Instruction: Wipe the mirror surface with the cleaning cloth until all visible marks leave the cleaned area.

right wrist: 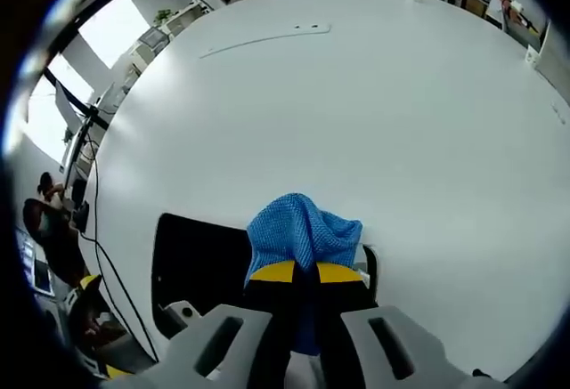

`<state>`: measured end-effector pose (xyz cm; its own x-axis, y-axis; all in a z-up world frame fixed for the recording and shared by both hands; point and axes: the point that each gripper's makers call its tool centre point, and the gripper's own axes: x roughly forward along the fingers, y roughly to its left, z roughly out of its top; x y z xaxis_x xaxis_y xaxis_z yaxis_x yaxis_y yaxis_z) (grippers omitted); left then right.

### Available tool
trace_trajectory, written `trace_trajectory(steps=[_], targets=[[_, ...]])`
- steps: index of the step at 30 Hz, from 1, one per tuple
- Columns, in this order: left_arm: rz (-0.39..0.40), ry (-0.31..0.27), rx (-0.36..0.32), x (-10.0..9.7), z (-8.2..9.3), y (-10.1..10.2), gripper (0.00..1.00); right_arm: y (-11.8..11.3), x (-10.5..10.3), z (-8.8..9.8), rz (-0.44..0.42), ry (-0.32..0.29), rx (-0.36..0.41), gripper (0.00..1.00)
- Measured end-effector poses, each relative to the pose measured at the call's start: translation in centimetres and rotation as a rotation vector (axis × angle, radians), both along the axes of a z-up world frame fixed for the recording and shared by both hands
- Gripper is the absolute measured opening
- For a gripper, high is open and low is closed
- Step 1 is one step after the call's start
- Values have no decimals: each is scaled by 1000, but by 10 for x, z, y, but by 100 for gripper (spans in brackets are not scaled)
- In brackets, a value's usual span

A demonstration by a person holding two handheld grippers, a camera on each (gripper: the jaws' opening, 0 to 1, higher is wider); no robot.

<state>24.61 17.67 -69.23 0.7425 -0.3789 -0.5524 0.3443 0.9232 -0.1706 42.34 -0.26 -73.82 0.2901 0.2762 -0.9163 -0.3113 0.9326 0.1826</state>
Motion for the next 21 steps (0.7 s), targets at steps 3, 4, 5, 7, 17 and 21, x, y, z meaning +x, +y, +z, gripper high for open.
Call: trace_trajectory(steps=[3, 4, 5, 7, 17, 21], targets=[[-5, 2, 2, 0, 0, -1, 98, 13, -3, 0, 16, 2, -1, 1], [-6, 1, 3, 0, 0, -1, 98, 16, -3, 0, 19, 1, -2, 1], [-8, 2, 4, 0, -1, -1, 97, 20, -3, -1, 30, -4, -11, 1], [-9, 2, 3, 0, -1, -1, 97, 26, -1, -3, 42, -9, -20, 1], [-17, -2, 6, -1, 0, -2, 97, 57, -7, -2, 41, 2, 10, 1], [-26, 2, 3, -1, -1, -4, 97, 72, -4, -6, 58, 9, 11, 1]])
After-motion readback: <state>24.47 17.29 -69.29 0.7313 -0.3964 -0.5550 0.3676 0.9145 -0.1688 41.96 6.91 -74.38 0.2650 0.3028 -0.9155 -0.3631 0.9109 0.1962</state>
